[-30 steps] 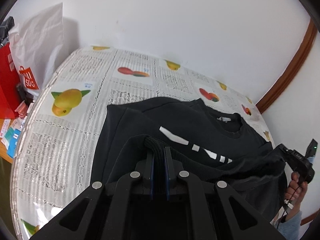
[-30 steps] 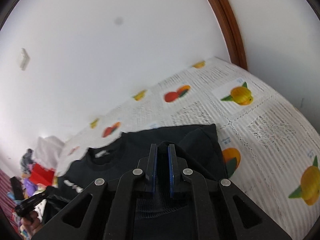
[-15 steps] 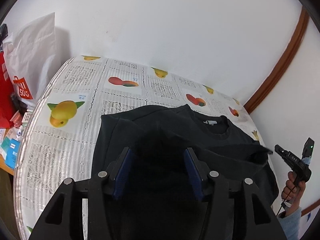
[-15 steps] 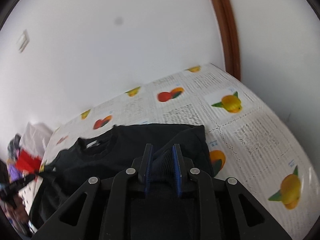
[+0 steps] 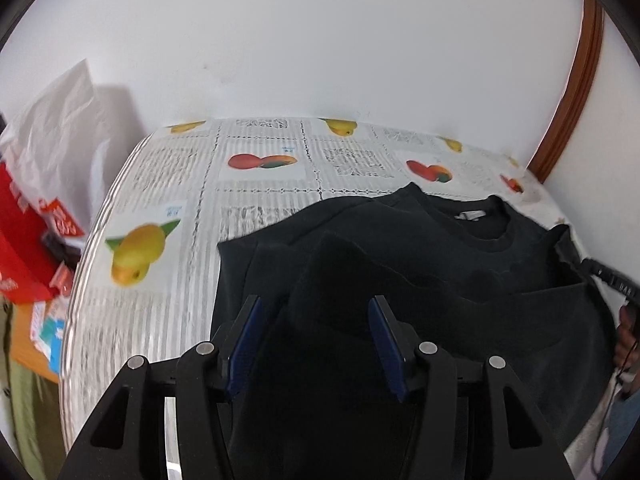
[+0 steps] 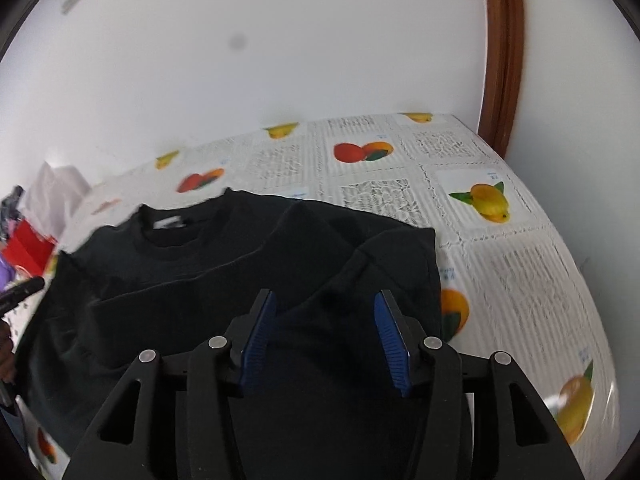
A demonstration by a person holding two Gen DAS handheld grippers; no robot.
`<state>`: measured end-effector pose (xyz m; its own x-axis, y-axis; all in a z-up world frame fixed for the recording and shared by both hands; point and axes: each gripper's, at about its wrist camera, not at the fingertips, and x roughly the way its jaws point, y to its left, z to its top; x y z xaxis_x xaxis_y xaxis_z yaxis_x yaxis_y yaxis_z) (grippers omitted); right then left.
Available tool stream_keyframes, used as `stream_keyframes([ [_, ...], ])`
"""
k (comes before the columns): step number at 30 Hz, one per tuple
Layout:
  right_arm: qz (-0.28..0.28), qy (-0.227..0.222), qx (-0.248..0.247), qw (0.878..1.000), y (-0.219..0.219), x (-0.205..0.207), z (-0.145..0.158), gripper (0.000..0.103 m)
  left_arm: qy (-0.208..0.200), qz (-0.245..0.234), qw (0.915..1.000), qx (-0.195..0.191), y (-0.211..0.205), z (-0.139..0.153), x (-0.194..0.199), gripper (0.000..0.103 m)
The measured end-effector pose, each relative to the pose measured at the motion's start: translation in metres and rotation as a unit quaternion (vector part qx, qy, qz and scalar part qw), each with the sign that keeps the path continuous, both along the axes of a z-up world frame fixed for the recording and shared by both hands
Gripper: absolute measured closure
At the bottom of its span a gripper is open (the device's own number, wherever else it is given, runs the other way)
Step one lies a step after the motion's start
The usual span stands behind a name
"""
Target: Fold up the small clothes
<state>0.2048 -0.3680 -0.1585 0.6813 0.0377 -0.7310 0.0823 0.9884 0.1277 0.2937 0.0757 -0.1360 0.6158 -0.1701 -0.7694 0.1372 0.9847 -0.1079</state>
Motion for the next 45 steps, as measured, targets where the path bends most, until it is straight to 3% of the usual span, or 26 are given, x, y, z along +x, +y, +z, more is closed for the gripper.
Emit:
stream_keyframes([
  [5, -0.006, 0.034, -0.019, 0.999, -0.007, 0.033, -0.013, 0.048, 0.011, -0.012, 0.9998, 0.009, -0.005, -0.011, 0.020, 0.052],
  [8, 0.007, 0.051, -0.017, 0.999, -0.006, 0.048, -0.022, 0.048, 0.027, -0.026, 0.9993, 0.007, -0.010, -0.020, 0.023, 0.067],
  [10, 0.019, 0.061, -0.018, 0.998, 0.000, 0.055, -0.028, 0.049, 0.013, -0.021, 0.9991, 0.036, -0.014, -0.023, 0.020, 0.086],
  [11, 0.023, 0.063, -0.022, 0.998, 0.003, 0.058, -0.031, 0.059, 0.007, -0.022, 0.9989, 0.040, -0.014, -0.022, 0.018, 0.094],
  [13, 0.023, 0.053, -0.039, 0.998, 0.007, 0.058, -0.030, 0.074, -0.003, -0.016, 0.9996, 0.024, -0.008, -0.017, 0.017, 0.095],
  [14, 0.033, 0.039, -0.040, 0.998, 0.008, 0.055, -0.026, 0.088, -0.012, -0.008, 0.9997, 0.018, -0.004, -0.013, 0.015, 0.096],
  [17, 0.026, -0.049, -0.027, 0.998, -0.004, 0.036, 0.001, 0.090, -0.033, 0.027, 0.9991, 0.003, 0.014, -0.005, 0.014, 0.096],
  [19, -0.006, -0.094, 0.019, 0.995, -0.022, 0.026, 0.014, 0.091, -0.021, 0.034, 0.9990, -0.022, 0.023, -0.008, 0.017, 0.096],
  [20, -0.017, -0.092, 0.030, 0.995, -0.027, 0.026, 0.013, 0.091, -0.017, 0.035, 0.9989, -0.027, 0.024, -0.010, 0.018, 0.096],
  [23, -0.026, -0.028, -0.009, 0.999, -0.021, 0.046, -0.012, 0.090, -0.007, 0.036, 0.9991, -0.021, 0.021, -0.017, 0.020, 0.096],
  [26, -0.033, 0.024, -0.003, 0.999, -0.023, 0.061, -0.036, 0.088, -0.004, 0.038, 0.9992, -0.015, 0.019, -0.019, 0.018, 0.095],
  [29, -0.043, 0.023, 0.015, 0.999, -0.029, 0.058, -0.030, 0.083, 0.002, 0.042, 0.9990, -0.011, 0.018, -0.017, 0.017, 0.092],
  [32, -0.052, 0.024, -0.004, 0.998, -0.025, 0.047, -0.020, 0.073, 0.007, 0.048, 0.9988, -0.010, 0.019, -0.014, 0.014, 0.092],
  [41, -0.034, 0.001, -0.004, 0.999, 0.001, -0.009, 0.009, 0.063, -0.004, 0.054, 0.9986, -0.001, 0.019, 0.002, -0.025, 0.073],
  [43, -0.024, -0.004, -0.007, 1.000, 0.014, -0.022, 0.012, 0.061, -0.009, 0.054, 0.9985, -0.001, 0.020, 0.006, -0.039, 0.067],
  [45, -0.010, -0.006, -0.011, 1.000, 0.026, -0.031, 0.015, 0.058, -0.010, 0.054, 0.9985, -0.003, 0.023, 0.009, -0.053, 0.053],
])
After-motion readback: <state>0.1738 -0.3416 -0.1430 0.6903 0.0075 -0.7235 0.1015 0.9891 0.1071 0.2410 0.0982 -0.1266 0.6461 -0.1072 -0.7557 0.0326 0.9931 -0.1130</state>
